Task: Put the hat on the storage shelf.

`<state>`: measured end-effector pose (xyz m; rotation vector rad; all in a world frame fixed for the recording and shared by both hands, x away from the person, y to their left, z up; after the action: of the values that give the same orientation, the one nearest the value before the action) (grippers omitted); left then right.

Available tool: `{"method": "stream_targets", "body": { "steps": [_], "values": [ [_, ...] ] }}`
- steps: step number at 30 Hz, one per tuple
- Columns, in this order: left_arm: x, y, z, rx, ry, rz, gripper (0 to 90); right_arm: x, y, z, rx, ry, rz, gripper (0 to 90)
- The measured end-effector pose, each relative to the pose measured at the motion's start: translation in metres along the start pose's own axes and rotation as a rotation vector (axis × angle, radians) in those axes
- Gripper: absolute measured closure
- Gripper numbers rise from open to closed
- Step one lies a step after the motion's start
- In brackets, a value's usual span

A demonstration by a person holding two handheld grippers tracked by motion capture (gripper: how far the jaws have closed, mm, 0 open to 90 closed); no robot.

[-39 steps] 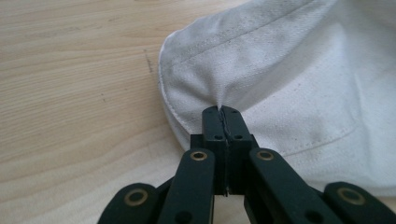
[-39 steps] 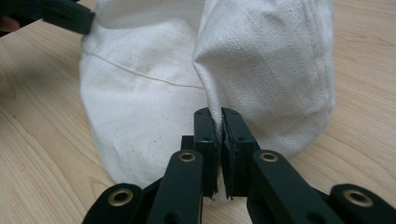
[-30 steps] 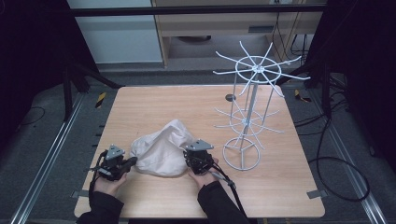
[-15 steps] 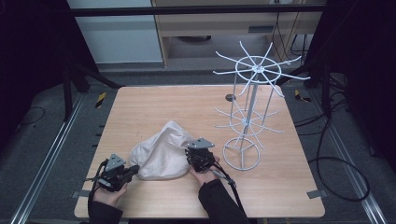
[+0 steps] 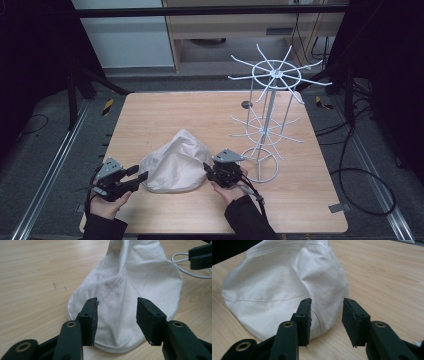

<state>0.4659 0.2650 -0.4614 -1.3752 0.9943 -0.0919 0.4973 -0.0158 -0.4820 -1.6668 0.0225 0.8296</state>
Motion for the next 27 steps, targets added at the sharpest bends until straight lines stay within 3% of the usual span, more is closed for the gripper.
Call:
{"method": "stream_targets", "body": {
  "steps": [6,12,18,19,21,27],
  "values": [
    [0.006,-0.02,0.0,0.053,0.006,0.008,43.4,-0.032,0.017,-0.023,-0.013,0.009,0.002,52.3],
    [0.018,-0.034,-0.001,0.062,0.003,0.016,40.8,-0.055,0.03,-0.04,-0.003,0.025,-0.007,48.9],
    [0.039,-0.046,-0.002,0.075,-0.009,0.055,37.4,-0.081,0.049,-0.07,0.052,0.045,-0.028,43.2],
    [0.039,-0.046,-0.002,0.075,-0.009,0.055,37.1,-0.081,0.049,-0.07,0.052,0.045,-0.028,43.2],
    [0.047,-0.05,-0.002,0.091,-0.01,0.078,36.7,-0.092,0.054,-0.085,0.065,0.066,-0.042,41.0],
    [0.058,-0.055,-0.003,0.13,-0.015,0.107,37.1,-0.106,0.068,-0.11,0.087,0.116,-0.037,38.1]
  ]
}}
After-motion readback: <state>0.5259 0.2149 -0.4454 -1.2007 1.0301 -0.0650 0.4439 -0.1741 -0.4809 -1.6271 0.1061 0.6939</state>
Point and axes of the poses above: each handheld gripper's, and its own axes: x roughly forward along the jaws, y roughly out of its underside, z roughly to its left, the point moved 6 cm from there along x, roughly forward along the jaws, and after that the axes turned 7 degrees about y, right-handed, at the moved point
